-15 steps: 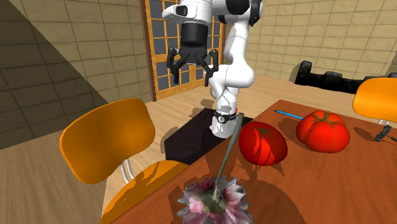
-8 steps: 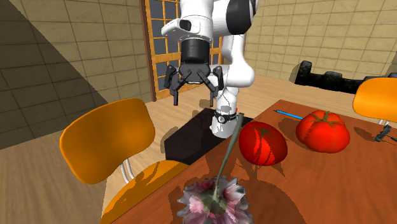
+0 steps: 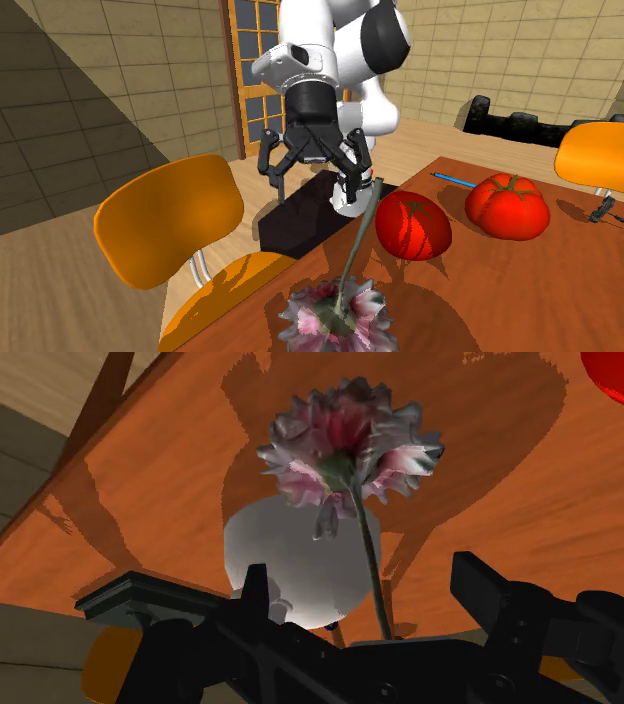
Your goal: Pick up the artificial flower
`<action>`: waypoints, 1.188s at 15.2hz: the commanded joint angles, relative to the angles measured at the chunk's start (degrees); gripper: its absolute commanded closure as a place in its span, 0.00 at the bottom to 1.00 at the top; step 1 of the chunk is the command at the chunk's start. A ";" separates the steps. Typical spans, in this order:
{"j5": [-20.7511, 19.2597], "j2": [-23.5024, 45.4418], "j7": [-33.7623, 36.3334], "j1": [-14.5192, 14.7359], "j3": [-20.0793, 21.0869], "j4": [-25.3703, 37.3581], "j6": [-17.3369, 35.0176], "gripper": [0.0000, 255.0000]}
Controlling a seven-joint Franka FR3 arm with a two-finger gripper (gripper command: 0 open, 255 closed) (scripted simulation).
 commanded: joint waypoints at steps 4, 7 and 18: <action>24.79 7.20 -26.42 21.28 -14.63 6.31 8.17 0.00; 35.53 9.63 -37.05 27.20 -19.24 8.40 8.82 0.00; 48.43 12.80 -48.95 31.00 -22.79 9.00 8.92 1.00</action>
